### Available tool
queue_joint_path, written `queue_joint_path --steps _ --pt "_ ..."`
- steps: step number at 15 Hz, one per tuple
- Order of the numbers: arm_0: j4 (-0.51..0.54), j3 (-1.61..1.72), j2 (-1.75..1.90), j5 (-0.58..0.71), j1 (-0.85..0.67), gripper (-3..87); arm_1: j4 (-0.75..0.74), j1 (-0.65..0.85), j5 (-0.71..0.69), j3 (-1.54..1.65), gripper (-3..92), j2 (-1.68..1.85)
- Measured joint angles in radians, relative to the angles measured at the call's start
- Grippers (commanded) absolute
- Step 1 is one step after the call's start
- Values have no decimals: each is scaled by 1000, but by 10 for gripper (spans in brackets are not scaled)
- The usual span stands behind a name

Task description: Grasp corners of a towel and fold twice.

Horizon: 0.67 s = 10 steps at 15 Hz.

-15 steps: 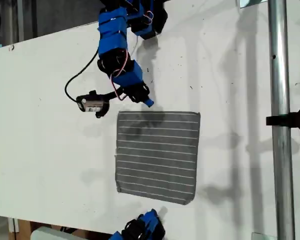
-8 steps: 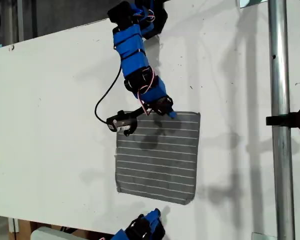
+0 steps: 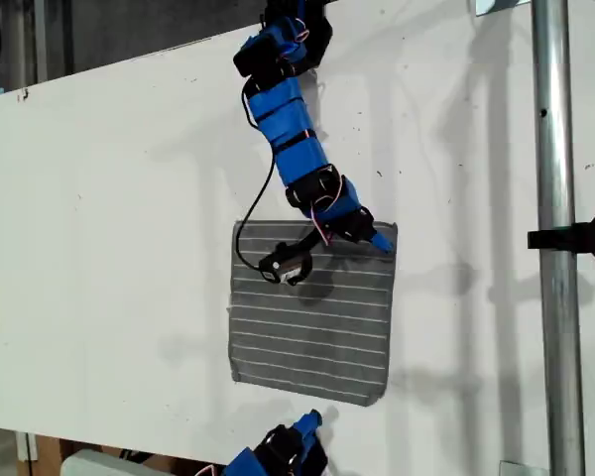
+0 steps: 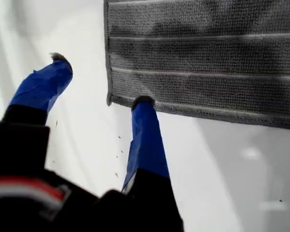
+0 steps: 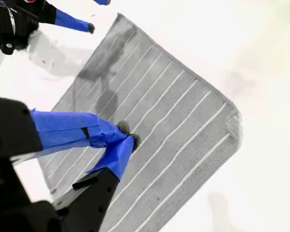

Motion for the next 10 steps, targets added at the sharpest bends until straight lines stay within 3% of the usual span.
queue_joint_path --steps 10 --pt "-69 121 0 0 -26 -29 26 -8 -34 -52 273 -173"
